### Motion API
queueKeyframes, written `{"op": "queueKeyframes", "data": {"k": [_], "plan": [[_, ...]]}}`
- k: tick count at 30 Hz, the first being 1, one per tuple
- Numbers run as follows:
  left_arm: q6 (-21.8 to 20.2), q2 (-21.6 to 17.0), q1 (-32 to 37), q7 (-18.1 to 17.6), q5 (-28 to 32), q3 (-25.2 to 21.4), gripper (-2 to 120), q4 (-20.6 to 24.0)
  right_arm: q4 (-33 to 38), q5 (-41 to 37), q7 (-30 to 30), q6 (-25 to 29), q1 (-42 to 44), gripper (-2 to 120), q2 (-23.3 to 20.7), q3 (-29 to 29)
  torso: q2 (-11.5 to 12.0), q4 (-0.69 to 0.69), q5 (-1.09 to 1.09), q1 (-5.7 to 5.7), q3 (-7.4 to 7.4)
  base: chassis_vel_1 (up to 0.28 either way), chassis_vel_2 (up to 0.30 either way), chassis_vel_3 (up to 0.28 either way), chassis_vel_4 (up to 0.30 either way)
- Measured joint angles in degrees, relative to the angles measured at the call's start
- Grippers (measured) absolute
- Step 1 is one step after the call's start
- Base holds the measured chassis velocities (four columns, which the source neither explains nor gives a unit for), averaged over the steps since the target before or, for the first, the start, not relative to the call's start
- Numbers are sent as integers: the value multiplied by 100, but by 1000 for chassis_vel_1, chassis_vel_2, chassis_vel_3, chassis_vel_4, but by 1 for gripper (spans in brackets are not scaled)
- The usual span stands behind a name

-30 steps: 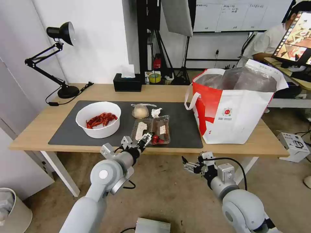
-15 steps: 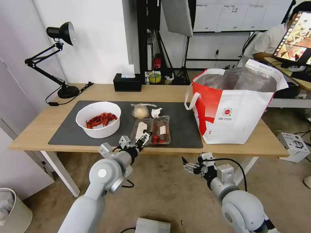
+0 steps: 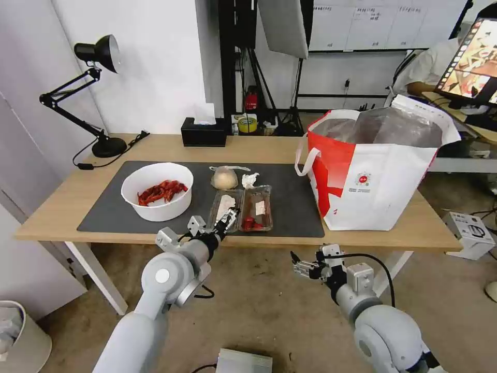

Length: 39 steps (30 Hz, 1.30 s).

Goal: Pick up the trash from the table and place it into the takeout bag.

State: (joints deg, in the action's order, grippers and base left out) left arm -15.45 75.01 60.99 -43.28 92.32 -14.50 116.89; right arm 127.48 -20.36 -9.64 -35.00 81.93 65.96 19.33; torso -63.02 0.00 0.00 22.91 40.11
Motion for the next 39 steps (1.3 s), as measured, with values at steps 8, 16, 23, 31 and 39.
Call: {"op": "queueKeyframes", "data": {"k": [8,16,23,31,39], "plan": [[89,71,-22,27,-31,-28,100,26,9,17,0,3,2,100,6,7,0,0,0,0,0,0,0,0,0],[90,68,-7,78,-34,-88,100,119,9,30,3,5,-10,100,9,9,0,0,0,0,0,0,0,0,0],[129,36,-75,199,-92,-94,100,184,32,37,3,6,3,100,9,29,0,0,0,0,0,0,0,0,0],[194,9,-215,278,-122,-99,100,219,42,37,3,6,28,100,7,37,0,0,0,0,0,0,0,0,0],[261,12,-398,328,-123,-29,100,173,42,38,3,6,42,100,6,46,0,0,0,0,0,0,0,0,0]]}}
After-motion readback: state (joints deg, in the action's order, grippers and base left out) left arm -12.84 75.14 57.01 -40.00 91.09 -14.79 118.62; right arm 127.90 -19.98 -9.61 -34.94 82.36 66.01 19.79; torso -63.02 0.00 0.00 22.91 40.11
